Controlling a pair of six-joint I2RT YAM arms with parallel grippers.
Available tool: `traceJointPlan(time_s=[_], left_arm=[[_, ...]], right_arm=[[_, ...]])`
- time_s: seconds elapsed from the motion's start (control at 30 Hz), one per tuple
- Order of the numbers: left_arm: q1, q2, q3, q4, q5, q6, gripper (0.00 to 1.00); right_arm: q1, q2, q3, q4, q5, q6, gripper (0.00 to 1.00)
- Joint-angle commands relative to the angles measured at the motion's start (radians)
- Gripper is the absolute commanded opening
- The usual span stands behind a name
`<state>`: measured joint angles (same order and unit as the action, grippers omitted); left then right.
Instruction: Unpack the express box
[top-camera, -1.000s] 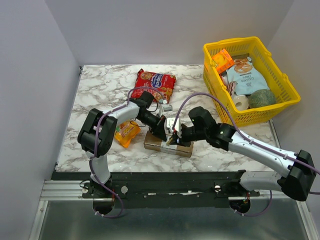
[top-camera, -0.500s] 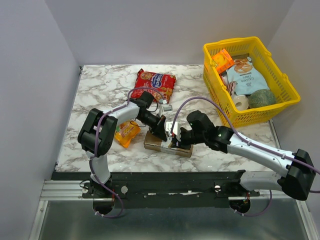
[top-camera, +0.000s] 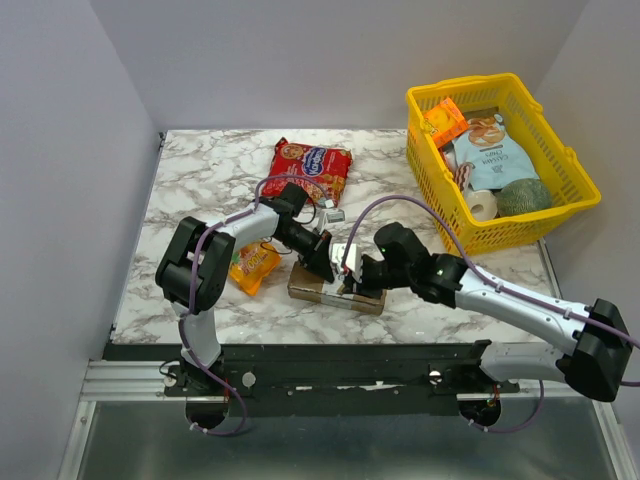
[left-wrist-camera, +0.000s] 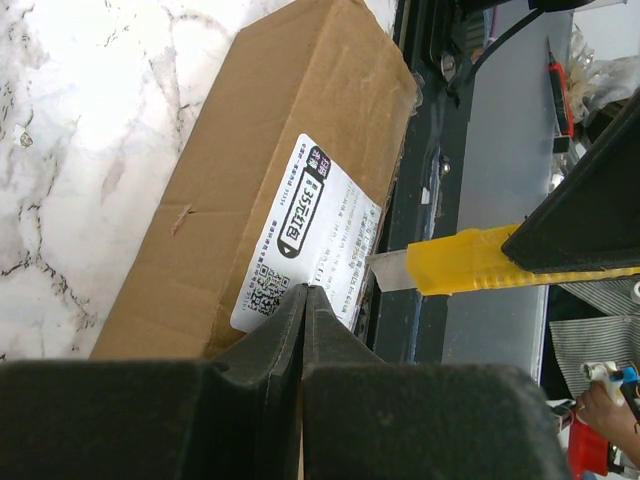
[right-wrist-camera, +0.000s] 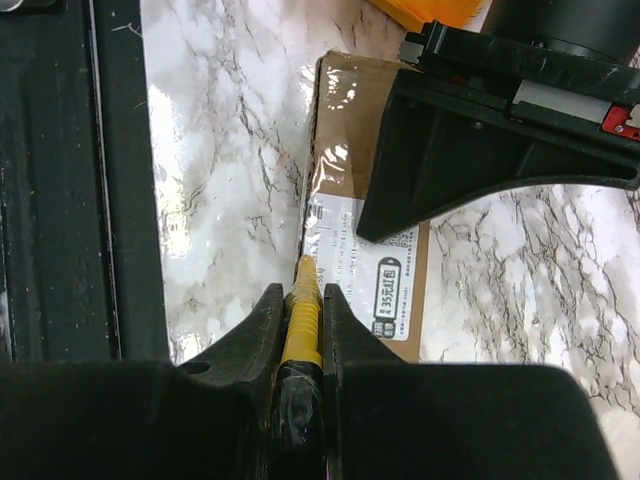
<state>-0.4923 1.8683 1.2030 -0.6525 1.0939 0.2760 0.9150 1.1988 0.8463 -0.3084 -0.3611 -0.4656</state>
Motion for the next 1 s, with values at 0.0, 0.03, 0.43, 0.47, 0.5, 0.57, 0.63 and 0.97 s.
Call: traceJointPlan(time_s=[0.0, 0.03, 0.43, 0.47, 0.5, 0.57, 0.63, 0.97], left_arm=[[-0.006, 0.057, -0.031, 0.037, -0.127, 0.037, 0.09], [-0.006, 0.057, -0.031, 0.036, -0.126, 0.038, 0.09], [-0.006, 0.072, -0.023, 0.036, -0.12, 0.034, 0.09], [-0.006, 0.072, -0.022, 0.036, -0.12, 0.032, 0.09], [-0.006, 0.075, -0.022, 0.036, -0.12, 0.032, 0.09], [-0.006, 0.077, -0.019, 0.034, -0.12, 0.031, 0.08], [-0.006, 0.081, -0.016, 0.033, -0.118, 0.031, 0.08], [-0.006, 0.1, -0.013, 0.027, -0.106, 0.029, 0.08]], right_arm=[[0.007, -0.04, -0.013, -0.044, -0.047, 0.01, 0.0], [0.005, -0.047, -0.001, -0.052, -0.058, 0.022, 0.0], [0.007, -0.067, -0.033, -0.026, 0.014, 0.059, 0.01], [0.007, -0.065, -0.035, -0.023, 0.016, 0.058, 0.0], [0.007, -0.059, -0.041, -0.021, 0.016, 0.058, 0.0], [0.007, -0.056, -0.047, -0.009, 0.031, 0.058, 0.0], [0.005, -0.056, -0.05, 0.003, 0.042, 0.058, 0.0], [0.007, -0.064, -0.027, 0.017, 0.05, 0.082, 0.01]])
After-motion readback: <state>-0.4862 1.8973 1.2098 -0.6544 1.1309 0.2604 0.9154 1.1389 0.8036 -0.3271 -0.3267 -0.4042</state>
